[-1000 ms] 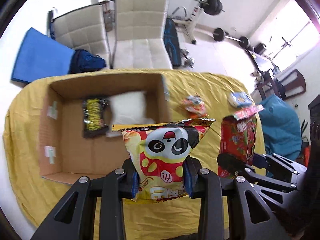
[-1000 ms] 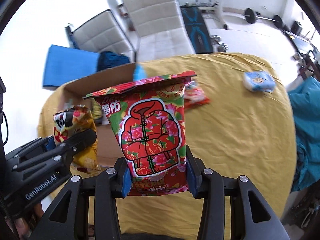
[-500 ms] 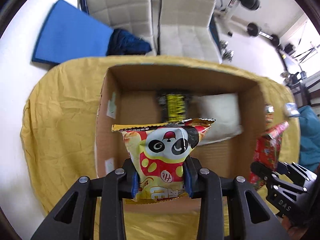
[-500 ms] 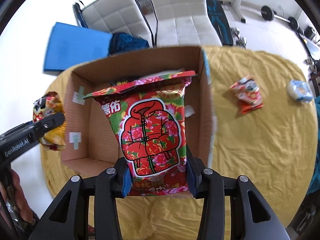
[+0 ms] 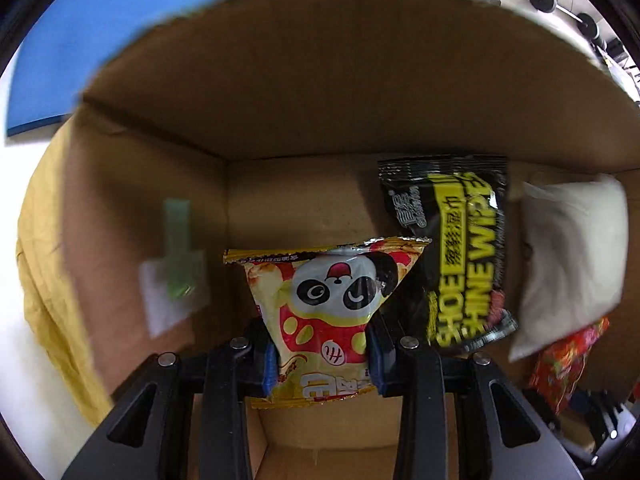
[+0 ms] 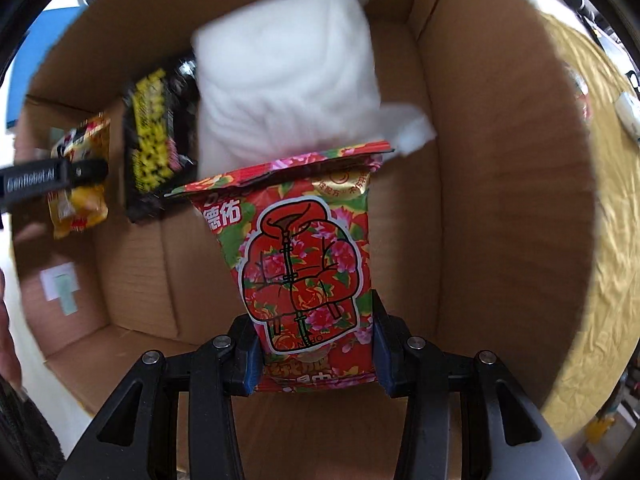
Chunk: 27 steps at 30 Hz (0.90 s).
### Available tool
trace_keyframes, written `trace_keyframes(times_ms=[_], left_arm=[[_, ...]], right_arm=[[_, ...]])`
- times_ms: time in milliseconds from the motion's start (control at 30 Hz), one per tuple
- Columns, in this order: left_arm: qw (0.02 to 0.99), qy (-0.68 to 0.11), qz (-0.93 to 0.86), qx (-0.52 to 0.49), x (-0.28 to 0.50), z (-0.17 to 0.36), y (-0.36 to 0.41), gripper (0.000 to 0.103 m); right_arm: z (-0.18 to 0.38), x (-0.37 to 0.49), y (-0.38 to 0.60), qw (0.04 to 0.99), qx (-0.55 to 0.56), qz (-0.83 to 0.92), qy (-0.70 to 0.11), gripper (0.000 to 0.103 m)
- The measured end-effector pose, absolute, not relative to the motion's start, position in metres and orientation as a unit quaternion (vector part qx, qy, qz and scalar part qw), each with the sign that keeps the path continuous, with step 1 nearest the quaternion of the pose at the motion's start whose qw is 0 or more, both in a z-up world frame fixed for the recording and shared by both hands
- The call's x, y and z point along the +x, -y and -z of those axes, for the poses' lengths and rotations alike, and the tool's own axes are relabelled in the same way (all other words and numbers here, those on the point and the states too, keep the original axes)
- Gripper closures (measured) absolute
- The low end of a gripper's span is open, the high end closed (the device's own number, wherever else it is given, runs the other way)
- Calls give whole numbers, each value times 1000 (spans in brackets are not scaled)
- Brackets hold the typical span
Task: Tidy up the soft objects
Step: 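Carry the panda packet with left tool while right tool carries red packet into box, then open both tools to release the panda and red packets in box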
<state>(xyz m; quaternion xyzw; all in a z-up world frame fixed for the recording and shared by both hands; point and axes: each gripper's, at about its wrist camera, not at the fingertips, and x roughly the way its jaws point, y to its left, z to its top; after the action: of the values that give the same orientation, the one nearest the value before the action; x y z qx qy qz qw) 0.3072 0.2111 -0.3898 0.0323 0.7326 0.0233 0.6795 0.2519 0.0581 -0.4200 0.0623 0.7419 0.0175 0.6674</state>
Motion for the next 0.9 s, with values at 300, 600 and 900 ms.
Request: trace_keyframes(times_ms=[300, 600, 900], left_arm=[[686, -727, -10, 17, 320, 391, -209, 69], [678, -735, -2, -10, 324, 396, -226, 64], [684, -729, -5, -3, 318, 378, -224, 64]], right_arm=[[447, 257, -64, 655, 39, -4, -755, 56], [451, 260, -79, 650, 26, -4, -759, 55], [439, 255, -79, 655, 25, -9, -755, 40]])
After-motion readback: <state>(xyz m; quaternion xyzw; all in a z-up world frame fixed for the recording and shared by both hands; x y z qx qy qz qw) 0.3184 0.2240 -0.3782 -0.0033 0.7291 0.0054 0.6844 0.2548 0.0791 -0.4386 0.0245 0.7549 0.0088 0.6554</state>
